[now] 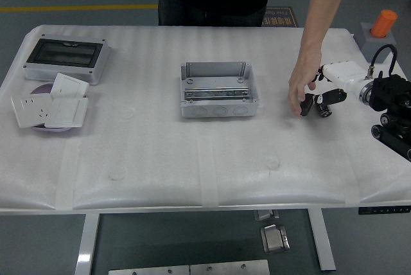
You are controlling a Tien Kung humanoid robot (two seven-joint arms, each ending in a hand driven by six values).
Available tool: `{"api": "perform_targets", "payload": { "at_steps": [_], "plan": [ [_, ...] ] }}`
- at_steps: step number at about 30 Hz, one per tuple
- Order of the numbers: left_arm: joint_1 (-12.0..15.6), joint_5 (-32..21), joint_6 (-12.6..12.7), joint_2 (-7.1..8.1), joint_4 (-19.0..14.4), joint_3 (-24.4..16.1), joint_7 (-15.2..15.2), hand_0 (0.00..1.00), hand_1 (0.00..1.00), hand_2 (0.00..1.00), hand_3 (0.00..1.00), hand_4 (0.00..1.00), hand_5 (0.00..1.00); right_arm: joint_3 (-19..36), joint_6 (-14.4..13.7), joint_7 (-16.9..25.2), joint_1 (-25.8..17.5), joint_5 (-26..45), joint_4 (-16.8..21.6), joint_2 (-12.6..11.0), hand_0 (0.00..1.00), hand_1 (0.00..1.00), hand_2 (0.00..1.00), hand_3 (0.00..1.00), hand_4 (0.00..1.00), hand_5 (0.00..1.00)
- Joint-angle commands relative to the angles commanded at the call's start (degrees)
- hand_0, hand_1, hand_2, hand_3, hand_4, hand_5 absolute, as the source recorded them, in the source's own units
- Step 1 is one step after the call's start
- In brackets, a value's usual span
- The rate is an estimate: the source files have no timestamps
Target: Pick up the battery,place it into the box
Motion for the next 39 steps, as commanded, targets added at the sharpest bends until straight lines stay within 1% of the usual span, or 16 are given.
{"api": "perform_targets", "payload": {
  "at_steps": [1,2,7,8,21,24,31,32,35,37,38,39],
  "plan": [
    [-0.03,0.03,0.00,0.00,-0.01,-0.04,-0.01,0.590,0.616,0.505,0.649,0.580,0.357,0.05,0.19,-0.08,-0.04,0.01,-0.06,0.00,0.657,0.672,0.734,0.780,0.958,0.590],
    [-0.07,0.06,0.01,0.00,-0.02,-0.10,-0.02,0.590,0.616,0.505,0.652,0.586,0.361,0.07,0.42,-0.18,-0.08,0.01,-0.15,0.01,0.684,0.694,0.755,0.819,0.998,0.652],
    [-0.05,-0.17,0.02,0.08,-0.01,0.05,-0.03,0.590,0.616,0.505,0.652,0.586,0.361,-0.31,1.03,-0.45,-0.18,-0.20,-0.76,0.01,0.684,0.694,0.755,0.819,0.998,0.652],
    [-0.04,-0.24,0.02,0.11,-0.01,0.13,-0.03,0.590,0.616,0.504,0.652,0.589,0.365,-0.43,1.12,-0.50,-0.19,-0.20,-0.92,0.00,0.721,0.709,0.772,0.845,0.998,0.692],
    [-0.22,-0.36,0.05,0.41,-0.03,0.61,-0.06,0.590,0.616,0.502,0.652,0.590,0.367,-0.81,1.82,-0.79,-0.31,1.18,-1.71,0.31,0.730,0.715,0.779,0.857,0.998,0.724],
    [-0.24,-0.36,0.03,0.37,0.00,0.66,-0.02,0.590,0.616,0.502,0.652,0.590,0.367,-0.06,3.14,-1.82,-0.34,2.90,-1.98,0.49,0.730,0.715,0.779,0.857,0.998,0.724],
    [-0.13,-0.52,-0.02,0.01,0.04,0.53,0.02,0.590,0.616,0.502,0.653,0.589,0.368,2.57,8.79,-7.55,-0.43,3.93,-1.32,0.83,0.735,0.715,0.780,0.859,0.998,0.723],
    [-0.12,-0.54,-0.03,-0.02,0.04,0.55,0.03,0.590,0.616,0.502,0.651,0.583,0.363,2.83,9.25,-8.11,-0.44,3.84,-1.16,0.93,0.747,0.721,0.785,0.896,0.998,0.683],
    [-0.09,-0.70,-0.04,-0.10,0.07,0.62,0.03,0.590,0.616,0.502,0.651,0.583,0.363,3.83,10.05,-9.77,-0.49,2.79,-0.69,1.70,0.747,0.721,0.785,0.896,0.998,0.683],
    [-0.11,-0.76,-0.03,-0.13,0.07,0.63,0.02,0.590,0.616,0.502,0.651,0.583,0.363,4.32,10.14,-10.46,-0.53,1.94,-0.47,2.24,0.747,0.721,0.785,0.896,0.998,0.683],
    [-0.15,-0.77,-0.03,-0.15,0.07,0.63,0.02,0.590,0.616,0.500,0.650,0.581,0.362,4.52,10.08,-10.72,-0.54,1.33,-0.34,2.53,0.750,0.716,0.778,0.894,0.998,0.659],
    [-0.18,-0.75,-0.03,-0.17,0.06,0.59,0.02,0.590,0.616,0.500,0.650,0.581,0.362,4.62,9.98,-10.90,-0.52,0.68,-0.20,2.79,0.750,0.716,0.778,0.894,0.998,0.659]
  ]
}}
